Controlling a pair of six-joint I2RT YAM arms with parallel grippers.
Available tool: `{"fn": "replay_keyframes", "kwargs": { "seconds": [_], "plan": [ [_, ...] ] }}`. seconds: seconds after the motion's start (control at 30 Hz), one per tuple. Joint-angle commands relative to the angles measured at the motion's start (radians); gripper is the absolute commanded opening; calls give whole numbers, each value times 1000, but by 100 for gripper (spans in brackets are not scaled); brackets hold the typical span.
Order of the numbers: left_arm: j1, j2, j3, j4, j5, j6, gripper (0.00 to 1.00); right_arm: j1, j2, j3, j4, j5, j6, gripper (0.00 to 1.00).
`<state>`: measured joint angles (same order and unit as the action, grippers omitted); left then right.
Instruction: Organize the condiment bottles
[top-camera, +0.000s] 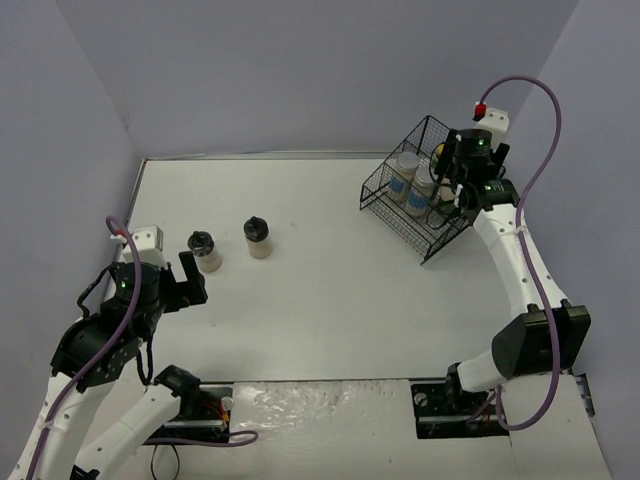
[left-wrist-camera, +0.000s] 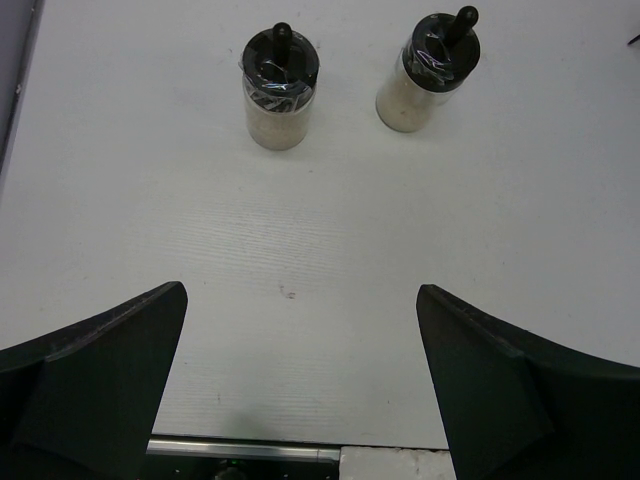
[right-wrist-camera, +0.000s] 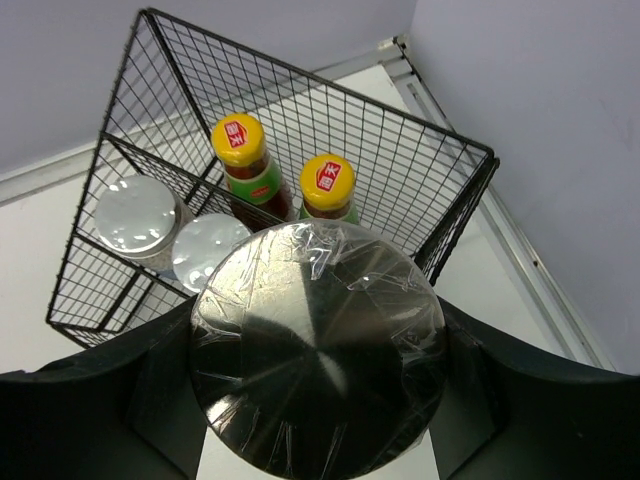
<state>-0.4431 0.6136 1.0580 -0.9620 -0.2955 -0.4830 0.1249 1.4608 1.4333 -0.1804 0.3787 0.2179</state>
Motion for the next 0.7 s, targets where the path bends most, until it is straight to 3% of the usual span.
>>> {"fn": "replay_keyframes", "kwargs": {
  "seconds": [0.0,0.47,0.6,0.67],
  "plan": [
    [1,14,14,48,1,-11,97,-18,5,-39,146,7,34,0],
    [1,11,8,41,6,-31,97,-55,123,-140,264,5,101,0],
    [1,8,10,34,6,-35,97,-57,161,-140,282,12,110,5],
    [0,7,9,32,5,-38,97,-59,174,-138,285,12,118,14]
  ]
}}
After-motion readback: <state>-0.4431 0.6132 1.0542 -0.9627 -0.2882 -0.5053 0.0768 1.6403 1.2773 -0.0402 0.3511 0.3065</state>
